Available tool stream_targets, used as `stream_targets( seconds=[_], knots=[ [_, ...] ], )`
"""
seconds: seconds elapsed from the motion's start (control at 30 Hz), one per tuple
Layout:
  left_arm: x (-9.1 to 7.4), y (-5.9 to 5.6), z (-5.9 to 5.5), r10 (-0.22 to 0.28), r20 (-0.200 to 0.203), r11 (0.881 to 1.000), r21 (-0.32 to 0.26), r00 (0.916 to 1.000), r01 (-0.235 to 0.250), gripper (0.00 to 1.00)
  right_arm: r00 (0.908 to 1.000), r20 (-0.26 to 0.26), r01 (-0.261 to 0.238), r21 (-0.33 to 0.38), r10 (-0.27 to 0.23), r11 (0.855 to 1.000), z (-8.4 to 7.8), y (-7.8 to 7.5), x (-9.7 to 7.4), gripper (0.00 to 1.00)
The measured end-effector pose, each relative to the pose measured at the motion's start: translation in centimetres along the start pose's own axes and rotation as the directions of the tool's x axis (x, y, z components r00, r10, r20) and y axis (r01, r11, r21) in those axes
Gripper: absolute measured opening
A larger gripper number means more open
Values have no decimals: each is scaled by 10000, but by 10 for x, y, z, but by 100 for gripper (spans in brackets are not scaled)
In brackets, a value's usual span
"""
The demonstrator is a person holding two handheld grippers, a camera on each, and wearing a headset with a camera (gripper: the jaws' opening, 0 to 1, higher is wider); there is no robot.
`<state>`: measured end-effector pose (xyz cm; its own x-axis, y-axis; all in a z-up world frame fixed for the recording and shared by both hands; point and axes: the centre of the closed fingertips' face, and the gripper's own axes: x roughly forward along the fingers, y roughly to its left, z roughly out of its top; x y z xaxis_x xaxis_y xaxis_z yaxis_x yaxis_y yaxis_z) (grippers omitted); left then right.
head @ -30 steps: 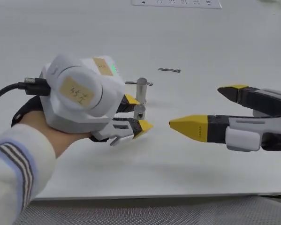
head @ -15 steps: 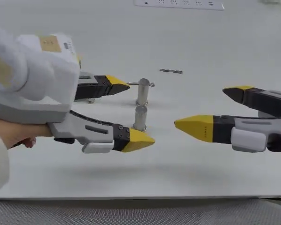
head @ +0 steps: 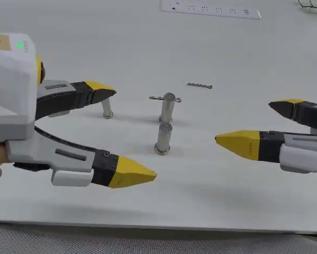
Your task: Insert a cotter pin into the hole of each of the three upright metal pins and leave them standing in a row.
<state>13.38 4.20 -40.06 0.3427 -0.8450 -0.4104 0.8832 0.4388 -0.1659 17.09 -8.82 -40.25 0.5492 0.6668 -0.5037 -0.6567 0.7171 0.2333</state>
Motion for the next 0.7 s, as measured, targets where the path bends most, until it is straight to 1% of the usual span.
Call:
stream_targets(
  seconds=[0.07, 0.1, 0.17, 0.23, 0.3, 0.33, 0.4, 0.47, 0.53, 0.57, 0.6, 0.63, 0.67, 0.7],
  knots=[
    [-2, -2, -2, 67, -79, 10000, 71, 9999, -67, 99, 9999, -104, -19, -184, 17, 9998, 2, -2, 0, 93],
    [-3, -6, -6, -9, -265, 9999, 111, 9996, 12, 99, 9998, -188, -46, -320, 40, 9995, 3, -4, 0, 92],
    [-1, -10, -8, 36, -432, 9999, 163, 9991, -29, 99, 9995, -315, -87, -539, 70, 9985, 5, -11, 3, 91],
    [-1, -13, -10, 10, -535, 9999, 105, 9986, -5, 99, 9990, -444, -104, -773, 70, 9970, 8, -14, 4, 90],
    [0, -16, -10, 26, -560, 10000, 54, 9984, -23, 99, 9968, -804, -122, -1195, 26, 9928, 8, -19, 6, 91],
    [0, -17, -10, 64, -536, 10000, 16, 9985, -63, 99, 9948, -1020, -193, -1518, 37, 9882, 9, -22, 6, 91],
    [0, -19, -8, 128, -470, 9999, -52, 9988, -131, 99, 9933, -1153, -250, -1765, 45, 9840, 13, -25, 9, 90],
    [-2, -19, -9, 146, -480, 9999, -48, 9987, -149, 99, 9916, -1288, -403, -2080, 135, 9773, 17, -27, 12, 89],
    [-2, -19, -10, 237, -575, 9997, 22, 9981, -236, 99, 9855, -1675, -690, -2498, 270, 9658, 18, -30, 16, 85],
    [-3, -19, -11, 243, -610, 9997, 39, 9978, -241, 99, 9808, -1914, -913, -2790, 378, 9559, 18, -31, 19, 83],
    [-3, -20, -11, 237, -632, 9997, 31, 9977, -235, 99, 9756, -2156, -1049, -2966, 404, 9492, 16, -32, 20, 82],
    [-3, -18, -12, 222, -682, 9998, 7, 9974, -222, 99, 9683, -2476, -1146, -3229, 330, 9395, 15, -35, 22, 80],
    [-4, -18, -12, 226, -718, 9997, -6, 9972, -227, 99, 9633, -2672, -1177, -3373, 249, 9340, 14, -38, 24, 77],
    [-12, -12, -18, 261, -730, 9997, -12, 9970, -262, 99, 9547, -2973, -1193, -3519, 100, 9284, 13, -43, 27, 75]
  ],
)
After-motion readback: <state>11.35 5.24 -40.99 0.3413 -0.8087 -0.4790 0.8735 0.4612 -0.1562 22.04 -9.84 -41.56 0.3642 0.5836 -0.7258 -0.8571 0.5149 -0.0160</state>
